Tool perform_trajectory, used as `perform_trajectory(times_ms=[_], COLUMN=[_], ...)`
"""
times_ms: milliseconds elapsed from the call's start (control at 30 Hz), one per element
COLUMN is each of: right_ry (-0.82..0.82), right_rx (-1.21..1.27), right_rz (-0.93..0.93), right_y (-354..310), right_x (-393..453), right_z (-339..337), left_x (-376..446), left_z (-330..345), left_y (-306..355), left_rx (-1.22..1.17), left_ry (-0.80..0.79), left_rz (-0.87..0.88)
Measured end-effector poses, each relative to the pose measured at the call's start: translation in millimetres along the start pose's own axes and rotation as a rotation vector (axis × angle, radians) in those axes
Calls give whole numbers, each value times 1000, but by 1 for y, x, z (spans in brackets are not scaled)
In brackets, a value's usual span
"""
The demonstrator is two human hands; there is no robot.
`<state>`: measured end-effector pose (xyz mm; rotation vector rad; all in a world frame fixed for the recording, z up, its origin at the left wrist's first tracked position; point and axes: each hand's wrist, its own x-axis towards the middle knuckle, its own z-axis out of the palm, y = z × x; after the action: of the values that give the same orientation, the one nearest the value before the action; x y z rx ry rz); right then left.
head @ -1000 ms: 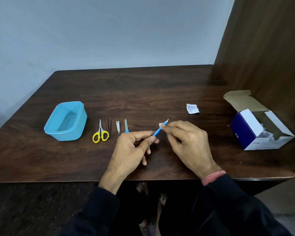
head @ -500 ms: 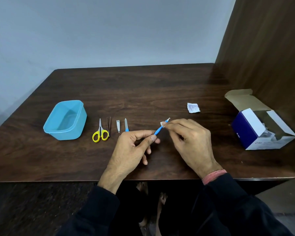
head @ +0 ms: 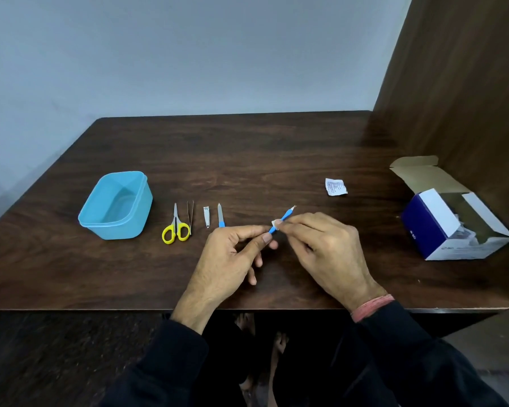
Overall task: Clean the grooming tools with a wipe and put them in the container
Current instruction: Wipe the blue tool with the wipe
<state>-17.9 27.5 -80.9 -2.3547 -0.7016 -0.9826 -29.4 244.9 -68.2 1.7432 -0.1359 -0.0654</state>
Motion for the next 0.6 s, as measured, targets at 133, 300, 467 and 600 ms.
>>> perform_trajectory(times_ms=[133,300,467,600], right_ry=[0,-15,-2,-42], right_rx=[-68,-130,-128,-106], right_rz=[46,116,166,112], right_y=[2,2,4,4], right_x=[1,4,4,3], right_z=[1,0,2,0], left_x=[0,-2,-4,-4], left_z=[2,5,4,4], left_y=[0,-1,0,-1], left_rx=[33,46,60,70], left_ry=[34,70,66,65], left_rz=[5,8,9,12])
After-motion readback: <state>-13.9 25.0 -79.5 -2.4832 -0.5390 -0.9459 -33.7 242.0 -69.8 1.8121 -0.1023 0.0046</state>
